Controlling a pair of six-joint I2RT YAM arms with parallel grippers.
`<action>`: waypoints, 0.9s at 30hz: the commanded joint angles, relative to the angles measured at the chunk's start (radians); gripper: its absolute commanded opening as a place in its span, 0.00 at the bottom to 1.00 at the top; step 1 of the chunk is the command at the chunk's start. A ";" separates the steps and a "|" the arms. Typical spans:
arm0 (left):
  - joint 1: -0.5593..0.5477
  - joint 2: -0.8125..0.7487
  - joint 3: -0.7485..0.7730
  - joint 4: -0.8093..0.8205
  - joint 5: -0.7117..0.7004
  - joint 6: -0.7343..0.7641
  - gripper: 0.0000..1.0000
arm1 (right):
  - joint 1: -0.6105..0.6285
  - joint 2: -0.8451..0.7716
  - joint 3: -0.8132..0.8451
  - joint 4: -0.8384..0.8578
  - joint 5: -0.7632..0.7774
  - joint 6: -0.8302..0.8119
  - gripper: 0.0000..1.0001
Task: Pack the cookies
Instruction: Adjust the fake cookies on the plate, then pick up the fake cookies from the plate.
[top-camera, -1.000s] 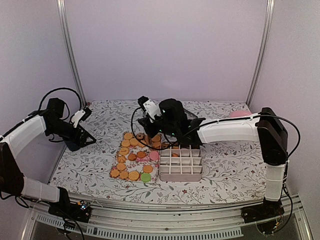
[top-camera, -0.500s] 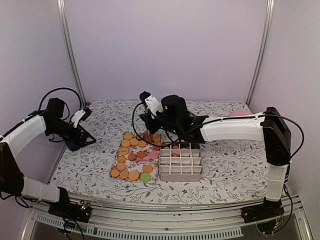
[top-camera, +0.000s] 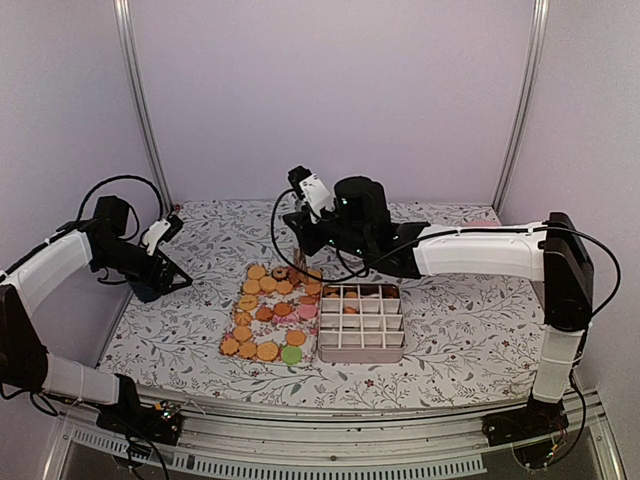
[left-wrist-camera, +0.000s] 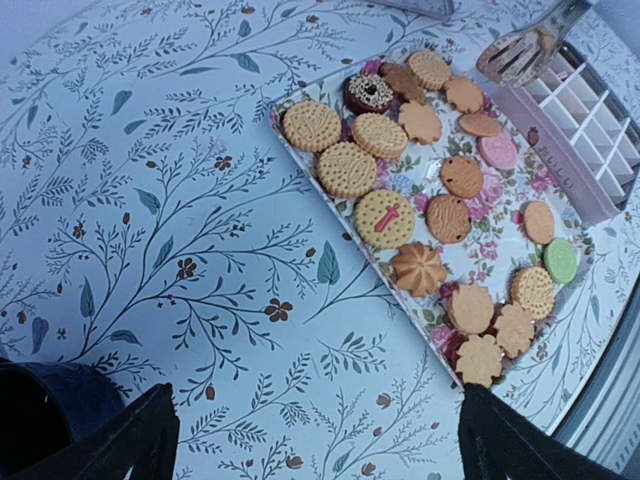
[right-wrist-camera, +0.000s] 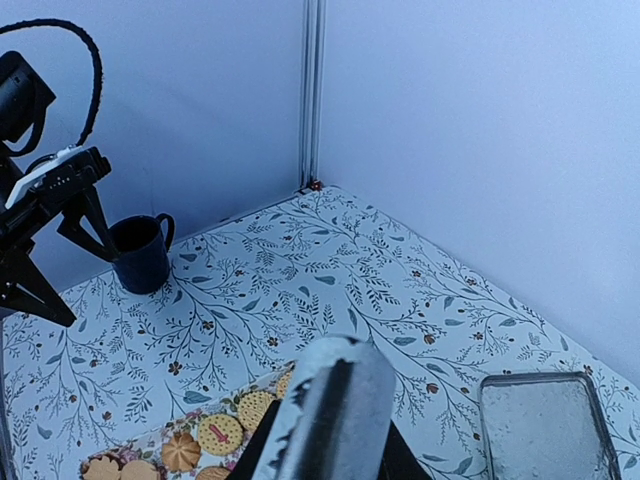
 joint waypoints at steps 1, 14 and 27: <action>0.011 -0.017 -0.008 0.013 0.010 0.001 0.98 | -0.004 -0.013 -0.015 0.019 0.019 0.001 0.12; 0.011 -0.017 -0.008 0.013 0.007 0.002 0.98 | -0.022 0.099 0.047 0.016 0.030 -0.035 0.30; 0.012 -0.010 -0.004 0.014 0.007 0.009 0.98 | -0.030 0.147 0.045 -0.015 0.028 -0.051 0.39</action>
